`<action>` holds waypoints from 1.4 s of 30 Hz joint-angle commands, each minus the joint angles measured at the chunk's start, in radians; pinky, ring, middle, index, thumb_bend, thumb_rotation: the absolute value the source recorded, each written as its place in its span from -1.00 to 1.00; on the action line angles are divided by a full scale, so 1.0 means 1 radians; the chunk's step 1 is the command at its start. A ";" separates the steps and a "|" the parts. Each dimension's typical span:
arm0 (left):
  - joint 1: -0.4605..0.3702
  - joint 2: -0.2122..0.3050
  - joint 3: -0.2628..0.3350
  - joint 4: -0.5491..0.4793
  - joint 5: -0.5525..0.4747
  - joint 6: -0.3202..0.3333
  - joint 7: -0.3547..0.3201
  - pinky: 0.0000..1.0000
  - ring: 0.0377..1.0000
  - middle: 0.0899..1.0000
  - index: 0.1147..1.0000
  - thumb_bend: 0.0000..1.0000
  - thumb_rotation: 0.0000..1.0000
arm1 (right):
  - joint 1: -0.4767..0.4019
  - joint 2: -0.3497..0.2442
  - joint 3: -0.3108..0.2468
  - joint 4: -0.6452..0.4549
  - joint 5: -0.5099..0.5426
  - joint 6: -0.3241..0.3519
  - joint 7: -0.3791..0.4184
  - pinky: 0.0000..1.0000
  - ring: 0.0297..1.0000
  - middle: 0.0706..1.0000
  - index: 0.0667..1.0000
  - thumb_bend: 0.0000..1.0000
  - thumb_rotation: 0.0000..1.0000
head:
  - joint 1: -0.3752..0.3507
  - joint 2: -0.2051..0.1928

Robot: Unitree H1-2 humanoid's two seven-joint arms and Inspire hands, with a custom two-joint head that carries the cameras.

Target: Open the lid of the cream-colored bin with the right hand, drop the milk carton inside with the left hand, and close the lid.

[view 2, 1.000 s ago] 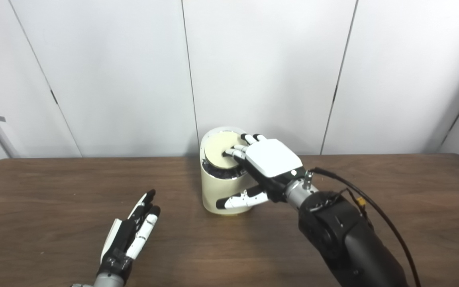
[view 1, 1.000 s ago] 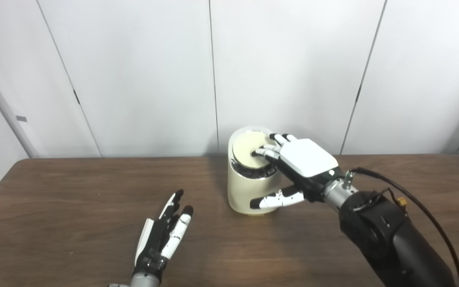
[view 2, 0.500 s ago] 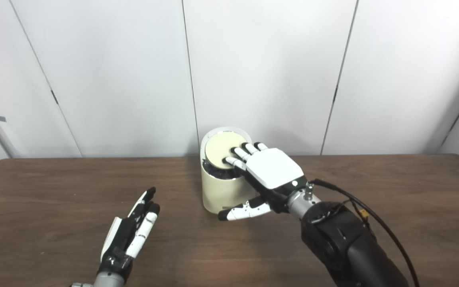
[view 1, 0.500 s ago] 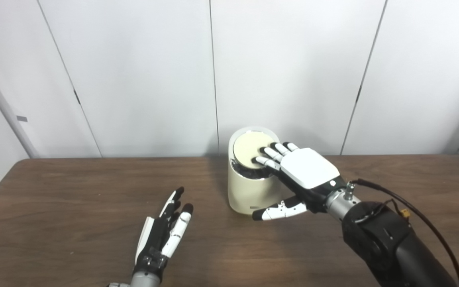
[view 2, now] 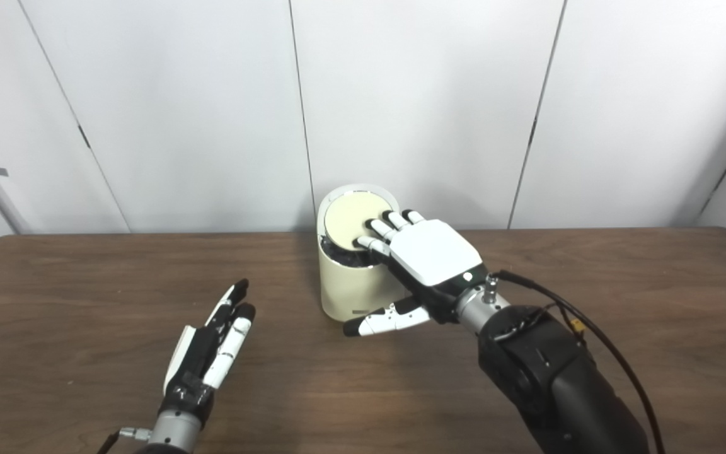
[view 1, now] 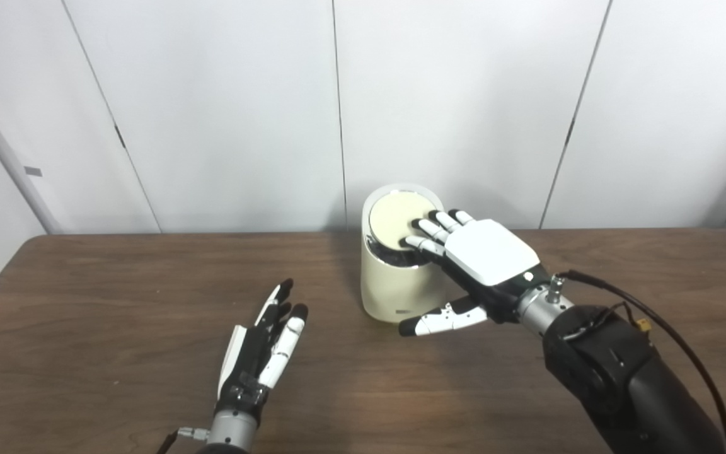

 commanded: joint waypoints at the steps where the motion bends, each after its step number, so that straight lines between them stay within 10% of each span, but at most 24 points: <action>1: -0.039 -0.004 0.000 -0.027 0.008 -0.013 0.014 0.91 0.96 0.96 1.00 0.20 0.75 | -0.010 -0.001 0.004 0.017 -0.013 -0.016 0.011 1.00 1.00 0.99 0.68 0.33 1.00 | 0.001 0.000; 18: -0.041 -0.001 -0.005 -0.023 0.005 -0.030 0.025 0.86 0.94 0.96 1.00 0.17 0.73 | -0.001 0.028 -0.024 -0.006 -0.004 0.001 -0.001 1.00 1.00 1.00 0.84 0.33 1.00 | 0.004 -0.017; 32: -0.037 0.007 -0.010 -0.036 0.000 -0.029 0.018 0.80 0.87 0.91 1.00 0.16 0.75 | 0.126 0.073 -0.222 -0.166 0.036 0.050 -0.089 0.97 1.00 1.00 1.00 0.27 0.96 | 0.008 -0.021; 42: -0.024 0.024 -0.012 -0.069 -0.021 -0.017 -0.007 0.79 0.86 0.91 1.00 0.11 0.78 | 0.268 0.097 -0.352 -0.147 0.289 0.105 -0.118 0.88 1.00 1.00 1.00 0.20 0.98 | 0.007 -0.026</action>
